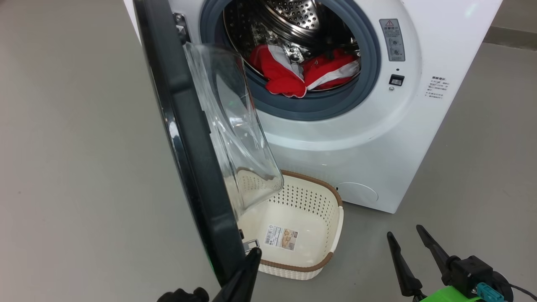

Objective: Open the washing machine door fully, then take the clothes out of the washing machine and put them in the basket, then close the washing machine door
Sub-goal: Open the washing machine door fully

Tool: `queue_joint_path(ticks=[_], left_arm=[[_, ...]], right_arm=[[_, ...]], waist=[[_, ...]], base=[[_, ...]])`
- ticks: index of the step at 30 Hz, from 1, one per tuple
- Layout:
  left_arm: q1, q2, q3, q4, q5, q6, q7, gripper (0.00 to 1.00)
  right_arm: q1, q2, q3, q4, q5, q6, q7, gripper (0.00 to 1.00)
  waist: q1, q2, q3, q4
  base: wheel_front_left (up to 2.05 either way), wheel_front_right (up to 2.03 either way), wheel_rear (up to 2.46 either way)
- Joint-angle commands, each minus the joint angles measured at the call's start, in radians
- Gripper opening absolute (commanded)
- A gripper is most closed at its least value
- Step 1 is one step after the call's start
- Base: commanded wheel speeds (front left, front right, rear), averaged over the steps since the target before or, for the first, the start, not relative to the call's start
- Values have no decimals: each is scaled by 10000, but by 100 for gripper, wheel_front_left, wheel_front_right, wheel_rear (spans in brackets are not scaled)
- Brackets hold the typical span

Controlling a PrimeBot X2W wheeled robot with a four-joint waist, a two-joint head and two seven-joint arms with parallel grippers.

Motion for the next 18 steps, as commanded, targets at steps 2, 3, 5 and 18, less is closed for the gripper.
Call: queue_joint_path(ticks=[2,3,5,18], left_arm=[[-376,12,504,-49,-196,81,-51,0],[-377,12,588,-11,-206,120,-51,0],[-360,12,778,-6,-222,176,-51,0],[253,12,1986,-322,83,416,-51,0]], right_arm=[[-380,-107,356,-199,35,65,-91,100],[-382,-105,378,-194,46,65,-91,100],[-390,-102,398,-185,65,65,-91,100],[-231,-44,280,-243,170,65,-91,100]], waist=[[0,-1,-24,15],[0,-1,-31,15],[0,-1,-43,29],[0,-1,-247,433]], base=[[0,0,0],[0,0,0],[0,0,0],[0,0,0]])
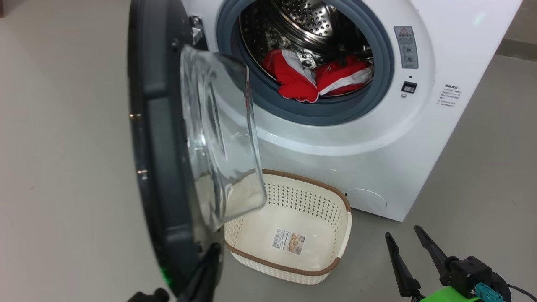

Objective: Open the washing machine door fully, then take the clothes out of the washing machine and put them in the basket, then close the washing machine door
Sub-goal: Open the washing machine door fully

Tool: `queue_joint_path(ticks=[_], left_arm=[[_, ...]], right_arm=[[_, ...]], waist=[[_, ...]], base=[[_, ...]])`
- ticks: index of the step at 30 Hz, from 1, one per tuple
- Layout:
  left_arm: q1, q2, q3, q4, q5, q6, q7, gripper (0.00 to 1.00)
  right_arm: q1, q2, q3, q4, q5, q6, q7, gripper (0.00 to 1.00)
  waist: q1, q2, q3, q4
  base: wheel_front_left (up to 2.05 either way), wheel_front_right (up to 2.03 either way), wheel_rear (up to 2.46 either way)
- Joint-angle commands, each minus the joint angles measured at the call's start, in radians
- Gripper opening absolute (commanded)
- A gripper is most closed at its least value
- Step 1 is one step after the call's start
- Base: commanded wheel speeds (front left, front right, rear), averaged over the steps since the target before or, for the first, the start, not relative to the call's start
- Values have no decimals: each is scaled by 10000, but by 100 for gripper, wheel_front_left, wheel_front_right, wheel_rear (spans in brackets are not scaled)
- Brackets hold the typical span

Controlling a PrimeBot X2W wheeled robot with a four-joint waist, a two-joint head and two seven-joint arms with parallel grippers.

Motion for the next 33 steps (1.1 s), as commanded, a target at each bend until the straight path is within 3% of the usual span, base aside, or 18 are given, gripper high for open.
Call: queue_joint_path(ticks=[1,13,33], left_arm=[[-121,87,713,-299,127,252,-63,0],[-325,87,3067,41,663,384,-63,0],[-2449,337,7023,2162,1621,-57,-63,0]], right_arm=[[-229,-54,206,-255,73,65,-91,100],[-76,-4,290,-314,141,65,-91,100],[-543,-199,206,-367,-43,65,-91,100]], waist=[[0,0,-41,56],[0,0,-50,152],[0,0,912,-445]], base=[[0,0,0],[0,0,0],[0,0,0]])
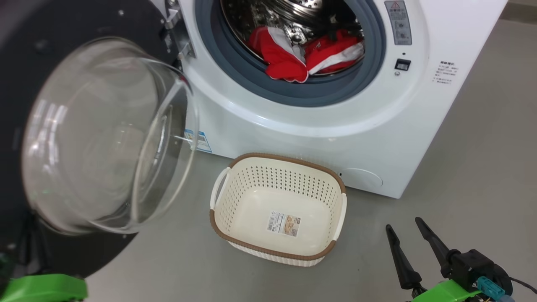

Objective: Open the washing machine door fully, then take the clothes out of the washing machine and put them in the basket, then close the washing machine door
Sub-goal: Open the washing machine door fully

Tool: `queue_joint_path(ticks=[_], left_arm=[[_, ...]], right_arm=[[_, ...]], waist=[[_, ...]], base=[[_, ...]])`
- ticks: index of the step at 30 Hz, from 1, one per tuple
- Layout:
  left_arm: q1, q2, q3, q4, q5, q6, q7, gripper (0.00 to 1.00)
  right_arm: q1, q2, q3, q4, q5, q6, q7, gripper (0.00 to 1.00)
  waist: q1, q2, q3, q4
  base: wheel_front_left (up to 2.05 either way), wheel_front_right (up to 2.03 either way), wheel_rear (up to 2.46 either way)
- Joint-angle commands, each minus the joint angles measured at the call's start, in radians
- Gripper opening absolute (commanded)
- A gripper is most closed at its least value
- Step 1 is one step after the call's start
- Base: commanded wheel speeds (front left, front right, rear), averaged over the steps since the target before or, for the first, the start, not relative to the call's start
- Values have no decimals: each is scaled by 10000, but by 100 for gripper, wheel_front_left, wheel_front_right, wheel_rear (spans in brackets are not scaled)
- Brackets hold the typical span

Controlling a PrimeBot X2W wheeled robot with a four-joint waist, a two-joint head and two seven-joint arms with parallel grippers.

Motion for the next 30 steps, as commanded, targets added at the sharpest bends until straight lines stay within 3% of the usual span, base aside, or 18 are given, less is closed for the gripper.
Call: queue_joint_path(ticks=[1,17,30], left_arm=[[-502,475,702,-41,100,-22,-61,0],[-2134,1422,2585,1709,712,-165,-61,0],[-2709,1754,3098,2497,1061,-284,-61,0]], right_arm=[[-385,-140,180,-260,-46,65,-91,100],[-762,-290,210,-327,-188,65,-91,100],[-952,-341,225,-299,-211,65,-91,100]], waist=[[0,-1,178,-130],[0,-1,823,-437],[0,-1,931,-501]], base=[[0,0,0],[0,0,0],[0,0,0]])
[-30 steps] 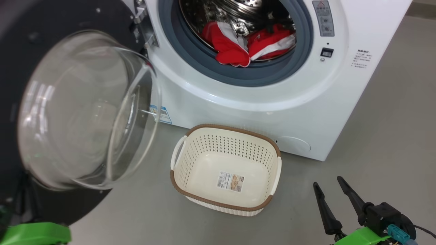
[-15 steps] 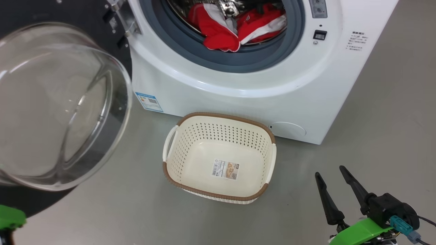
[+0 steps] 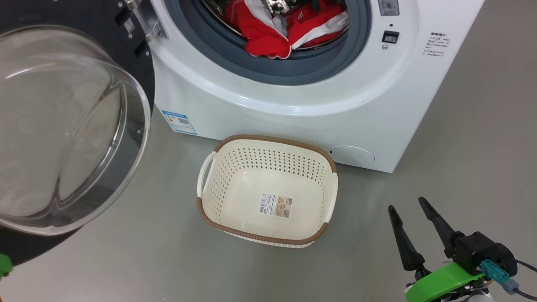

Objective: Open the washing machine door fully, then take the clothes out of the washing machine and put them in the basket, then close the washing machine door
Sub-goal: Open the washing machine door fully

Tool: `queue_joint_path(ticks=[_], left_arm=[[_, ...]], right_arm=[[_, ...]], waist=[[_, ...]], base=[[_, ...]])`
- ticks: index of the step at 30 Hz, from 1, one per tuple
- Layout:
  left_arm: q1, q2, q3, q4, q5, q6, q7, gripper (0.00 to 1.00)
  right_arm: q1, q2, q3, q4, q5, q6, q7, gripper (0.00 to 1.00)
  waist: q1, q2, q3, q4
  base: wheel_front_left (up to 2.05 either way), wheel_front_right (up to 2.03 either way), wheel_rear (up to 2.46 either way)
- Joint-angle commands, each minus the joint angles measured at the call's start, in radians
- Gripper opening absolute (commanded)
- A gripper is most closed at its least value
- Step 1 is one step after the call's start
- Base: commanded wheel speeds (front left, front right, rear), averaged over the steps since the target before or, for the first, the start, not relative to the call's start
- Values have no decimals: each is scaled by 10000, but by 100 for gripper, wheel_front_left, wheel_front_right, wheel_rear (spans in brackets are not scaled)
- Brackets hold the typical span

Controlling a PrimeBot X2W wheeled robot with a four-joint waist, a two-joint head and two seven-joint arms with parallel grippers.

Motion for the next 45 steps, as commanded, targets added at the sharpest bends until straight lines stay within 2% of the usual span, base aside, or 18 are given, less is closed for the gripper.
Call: queue_joint_path(ticks=[1,9,25,26,30,31,32,45], left_arm=[[-237,644,314,-152,83,-27,-49,0],[383,394,-178,-480,-182,-53,-49,0],[2902,-567,-1878,-2698,-921,-56,-49,0],[3047,-604,-2038,-2845,-1007,-56,-49,5],[3604,-692,-2717,-3424,-1372,-57,-49,47],[3718,-693,-2865,-3556,-1460,-57,-49,83],[3824,-683,-3069,-3659,-1574,-57,-49,100],[4341,-256,-4613,-4582,-2017,-57,-49,100]], right_arm=[[-283,-81,219,-219,-96,65,-91,100],[-148,-51,257,-184,-47,65,-92,100],[119,34,325,-132,110,65,-92,100],[129,44,323,-138,125,65,-92,100],[187,75,270,-177,156,65,-92,100],[203,80,242,-190,155,65,-92,100],[217,85,205,-208,152,65,-92,100],[302,124,-305,-414,114,65,-92,100]], waist=[[0,0,-30,-1],[0,0,-447,-27],[0,0,-1207,-234],[0,0,-1234,-294],[0,0,-1313,-614],[0,0,-1327,-710],[0,0,-1336,-815],[0,0,-1216,-2291]], base=[[0,0,0],[0,0,0],[0,0,0],[0,0,0],[0,0,0],[0,0,0],[0,0,0],[0,0,0]])
